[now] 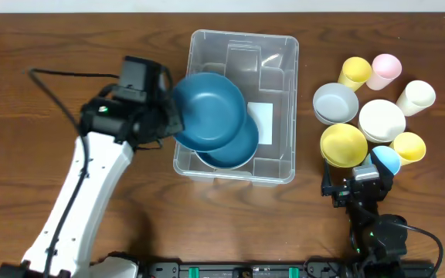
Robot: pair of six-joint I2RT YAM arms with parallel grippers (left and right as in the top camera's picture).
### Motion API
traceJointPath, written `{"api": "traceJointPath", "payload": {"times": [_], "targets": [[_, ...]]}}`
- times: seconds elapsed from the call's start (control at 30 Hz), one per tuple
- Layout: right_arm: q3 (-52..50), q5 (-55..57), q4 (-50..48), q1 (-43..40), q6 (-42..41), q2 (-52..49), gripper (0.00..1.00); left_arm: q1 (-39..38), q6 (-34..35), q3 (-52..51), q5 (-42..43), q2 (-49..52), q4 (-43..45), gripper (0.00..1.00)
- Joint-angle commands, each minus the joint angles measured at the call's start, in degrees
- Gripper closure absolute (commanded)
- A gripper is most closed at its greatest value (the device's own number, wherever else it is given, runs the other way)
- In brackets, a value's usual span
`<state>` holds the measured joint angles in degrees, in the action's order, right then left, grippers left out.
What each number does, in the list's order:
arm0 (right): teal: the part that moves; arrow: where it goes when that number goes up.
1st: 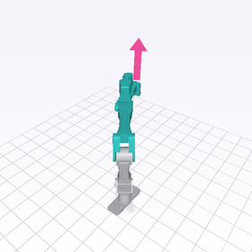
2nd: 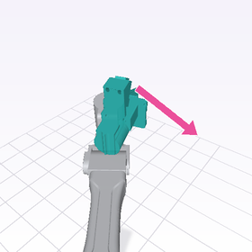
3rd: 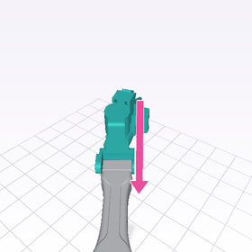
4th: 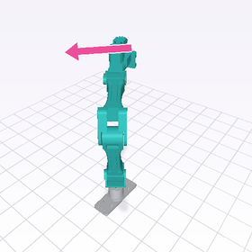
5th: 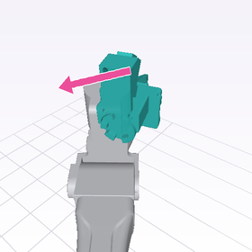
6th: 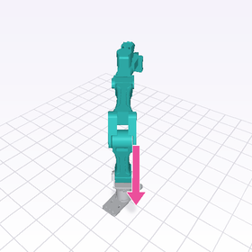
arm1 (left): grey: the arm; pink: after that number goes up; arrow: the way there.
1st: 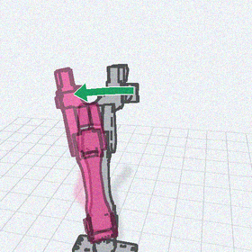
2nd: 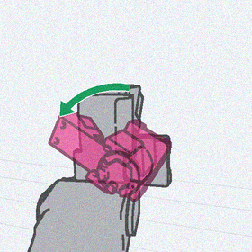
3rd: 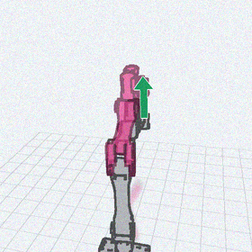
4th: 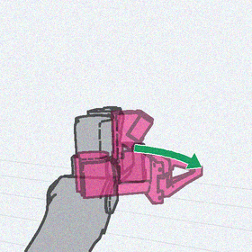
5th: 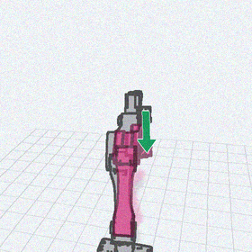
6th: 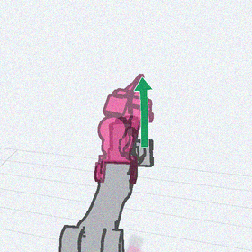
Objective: Pack container
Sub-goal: 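Carry the far teal bowl and stack it in the container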
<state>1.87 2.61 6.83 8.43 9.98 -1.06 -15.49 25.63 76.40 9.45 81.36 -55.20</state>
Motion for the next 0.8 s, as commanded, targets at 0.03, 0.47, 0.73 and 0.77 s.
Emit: {"api": "traceJointPath", "payload": {"times": [0.03,0.47,0.73,0.77], "targets": [[-0.2,0.6,0.1,0.2,0.6,0.2,0.01,-4.4,-0.1,-0.3,-0.6,2.9,-0.1,0.94],[-0.2,0.6,0.1,0.2,0.6,0.2,0.01,-5.2,0.1,-0.1,-6.1,1.8,0.4,0.45],[-0.2,0.6,0.1,0.2,0.6,0.2,0.01,-2.3,-0.1,0.0,-16.0,-4.7,0.2,0.31],[-0.2,0.6,0.1,0.2,0.6,0.2,0.01,-1.6,-0.1,0.0,-18.3,-5.5,0.2,0.29]]}}
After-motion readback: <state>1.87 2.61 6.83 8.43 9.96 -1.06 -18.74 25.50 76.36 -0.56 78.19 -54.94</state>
